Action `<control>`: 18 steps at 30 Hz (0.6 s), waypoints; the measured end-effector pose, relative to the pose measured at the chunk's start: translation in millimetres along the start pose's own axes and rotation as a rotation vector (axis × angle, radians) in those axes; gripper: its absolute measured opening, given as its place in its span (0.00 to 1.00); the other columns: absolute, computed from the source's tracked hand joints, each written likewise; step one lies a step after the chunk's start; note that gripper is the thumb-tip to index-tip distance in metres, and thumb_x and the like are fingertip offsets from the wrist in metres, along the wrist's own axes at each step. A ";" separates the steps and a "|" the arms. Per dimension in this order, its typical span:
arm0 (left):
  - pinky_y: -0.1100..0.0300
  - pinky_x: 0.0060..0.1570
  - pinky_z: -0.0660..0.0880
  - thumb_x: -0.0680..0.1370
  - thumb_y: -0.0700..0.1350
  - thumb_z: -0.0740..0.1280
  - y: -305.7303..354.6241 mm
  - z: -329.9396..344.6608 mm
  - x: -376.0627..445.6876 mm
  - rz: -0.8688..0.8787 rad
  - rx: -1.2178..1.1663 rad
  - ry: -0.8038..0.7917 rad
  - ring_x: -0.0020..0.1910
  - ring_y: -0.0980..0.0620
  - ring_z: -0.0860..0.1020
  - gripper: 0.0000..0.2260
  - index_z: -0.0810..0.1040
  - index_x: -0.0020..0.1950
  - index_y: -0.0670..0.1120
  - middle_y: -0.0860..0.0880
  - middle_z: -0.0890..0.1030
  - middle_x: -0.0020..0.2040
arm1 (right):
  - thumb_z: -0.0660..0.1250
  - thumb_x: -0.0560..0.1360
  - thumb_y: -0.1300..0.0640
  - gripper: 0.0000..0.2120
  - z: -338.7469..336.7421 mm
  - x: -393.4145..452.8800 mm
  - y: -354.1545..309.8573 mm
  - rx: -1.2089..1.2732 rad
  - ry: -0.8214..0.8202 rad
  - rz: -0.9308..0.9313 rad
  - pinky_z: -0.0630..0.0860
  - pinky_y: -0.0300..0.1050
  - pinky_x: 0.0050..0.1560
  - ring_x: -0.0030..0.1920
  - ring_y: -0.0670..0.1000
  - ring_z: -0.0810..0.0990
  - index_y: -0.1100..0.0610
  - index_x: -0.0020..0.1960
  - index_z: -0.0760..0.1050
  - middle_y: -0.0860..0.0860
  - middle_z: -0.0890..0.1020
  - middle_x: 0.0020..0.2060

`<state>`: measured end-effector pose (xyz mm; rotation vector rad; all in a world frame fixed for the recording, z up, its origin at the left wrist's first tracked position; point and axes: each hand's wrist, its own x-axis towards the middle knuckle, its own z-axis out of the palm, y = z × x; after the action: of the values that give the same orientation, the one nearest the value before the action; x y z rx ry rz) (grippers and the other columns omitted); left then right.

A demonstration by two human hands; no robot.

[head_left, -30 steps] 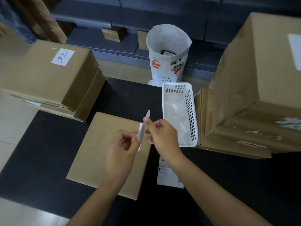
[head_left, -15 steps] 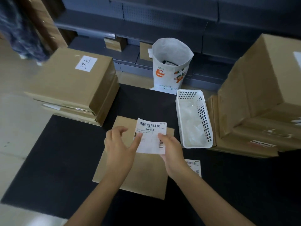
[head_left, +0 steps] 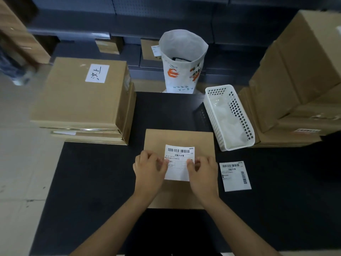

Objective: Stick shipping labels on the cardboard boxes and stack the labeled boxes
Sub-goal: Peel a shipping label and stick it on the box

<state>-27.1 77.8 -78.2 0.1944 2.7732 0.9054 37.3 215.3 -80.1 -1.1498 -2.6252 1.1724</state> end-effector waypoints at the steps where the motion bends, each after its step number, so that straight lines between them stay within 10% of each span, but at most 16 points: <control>1: 0.61 0.54 0.59 0.76 0.53 0.68 -1.5 3.4 -1.1 0.019 0.024 -0.001 0.53 0.55 0.65 0.09 0.78 0.45 0.48 0.52 0.71 0.54 | 0.64 0.78 0.48 0.09 1.6 2.5 5.1 -0.055 0.012 -0.024 0.68 0.40 0.49 0.46 0.46 0.70 0.53 0.43 0.72 0.48 0.70 0.49; 11: 0.53 0.58 0.64 0.74 0.52 0.71 -14.8 29.0 -4.5 0.068 0.142 0.031 0.57 0.49 0.68 0.10 0.77 0.39 0.47 0.48 0.72 0.55 | 0.65 0.76 0.47 0.13 11.5 11.0 26.6 -0.237 0.026 -0.124 0.64 0.44 0.53 0.50 0.51 0.67 0.53 0.38 0.68 0.49 0.69 0.49; 18: 0.43 0.61 0.65 0.71 0.52 0.74 -14.5 38.7 -8.1 0.119 0.262 0.218 0.60 0.42 0.70 0.17 0.72 0.49 0.44 0.42 0.71 0.59 | 0.68 0.73 0.47 0.22 18.9 7.2 23.3 -0.181 0.236 -0.169 0.62 0.54 0.64 0.64 0.58 0.67 0.58 0.61 0.69 0.58 0.71 0.62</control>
<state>-10.6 86.5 -116.0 0.3245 3.1085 0.6173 40.3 218.4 -110.7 -0.9960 -2.6238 0.7336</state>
